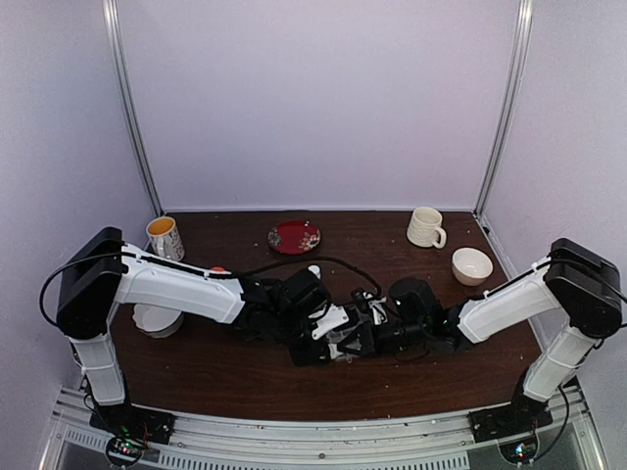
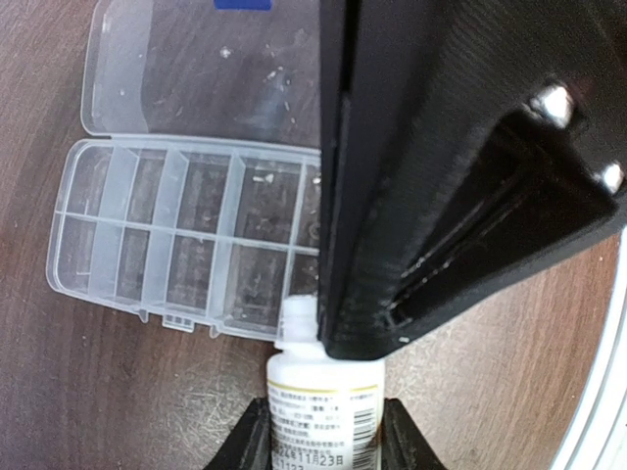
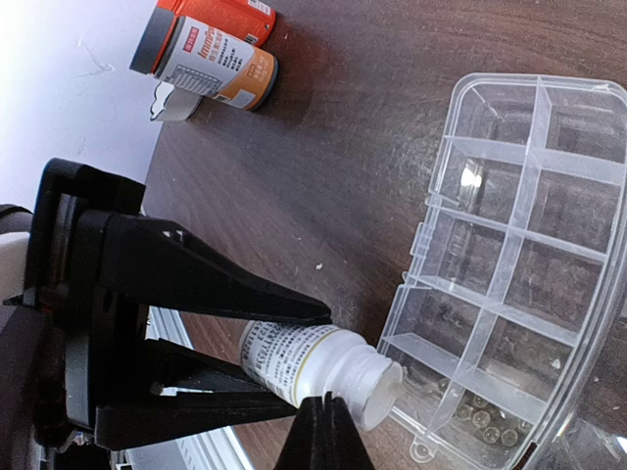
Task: Sort the pills into containers
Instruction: Pour the pill into the compartment of the pill container.
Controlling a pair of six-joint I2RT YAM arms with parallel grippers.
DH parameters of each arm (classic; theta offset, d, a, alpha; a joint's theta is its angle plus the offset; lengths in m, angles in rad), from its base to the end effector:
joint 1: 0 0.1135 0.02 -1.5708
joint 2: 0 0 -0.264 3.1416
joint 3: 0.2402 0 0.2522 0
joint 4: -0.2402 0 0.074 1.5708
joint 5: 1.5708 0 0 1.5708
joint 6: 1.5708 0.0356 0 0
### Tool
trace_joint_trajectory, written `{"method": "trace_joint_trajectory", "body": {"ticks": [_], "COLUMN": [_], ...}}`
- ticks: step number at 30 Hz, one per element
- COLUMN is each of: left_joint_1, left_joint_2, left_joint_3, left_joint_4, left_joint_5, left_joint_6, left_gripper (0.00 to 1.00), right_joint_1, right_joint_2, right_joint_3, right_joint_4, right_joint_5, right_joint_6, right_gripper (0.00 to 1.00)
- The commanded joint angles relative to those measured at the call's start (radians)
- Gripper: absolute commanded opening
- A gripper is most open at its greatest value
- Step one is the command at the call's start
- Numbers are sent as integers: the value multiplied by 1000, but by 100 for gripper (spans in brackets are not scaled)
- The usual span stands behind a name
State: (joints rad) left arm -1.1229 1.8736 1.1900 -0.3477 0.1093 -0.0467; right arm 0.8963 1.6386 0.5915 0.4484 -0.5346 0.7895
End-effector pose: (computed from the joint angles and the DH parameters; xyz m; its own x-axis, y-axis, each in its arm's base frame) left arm 0.1622 -0.3467 0.1634 -0.4141 0.7548 -0.5088 0.9019 0.4157 -0.1175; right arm 0.1724 0.2447 0.1358 -0.9116 -0.1618 -0.3779 -0.4085 0.4595 0.7887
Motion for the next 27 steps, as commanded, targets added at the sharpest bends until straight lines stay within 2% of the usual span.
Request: {"method": "trace_joint_trajectory", "body": {"ticks": [1,12,17,20,22,24,27], "left_joint_1": [-3,-2,-1,-2,-1,-1,-2], "left_joint_2": [-8,-12,-40,-43,-51,-68,-96], "left_joint_3": [20,13,-43,-59,-70,-94,-125], "left_joint_4": [50,62,140,165,182,210,247], "left_joint_5": [20,14,4,4,1,-6,-15], "left_joint_6": [13,11,4,-1,-5,-7,-10], "left_gripper": [0,0,0,0,0,0,0], "right_joint_1": [-5,-25,-61,-92,-110,-128,-168], "right_joint_2": [-64,-189,-252,-313,-358,-403,-429], "right_joint_3": [-15,-32,-50,-41,-32,-19,14], "right_joint_4": [-3,-114,-194,-316,-408,-506,-677], "right_joint_5": [32,89,120,162,203,253,322], "right_joint_6": [-6,-67,-105,-166,-208,-251,-305], "right_gripper": [0,0,0,7,18,25,29]}}
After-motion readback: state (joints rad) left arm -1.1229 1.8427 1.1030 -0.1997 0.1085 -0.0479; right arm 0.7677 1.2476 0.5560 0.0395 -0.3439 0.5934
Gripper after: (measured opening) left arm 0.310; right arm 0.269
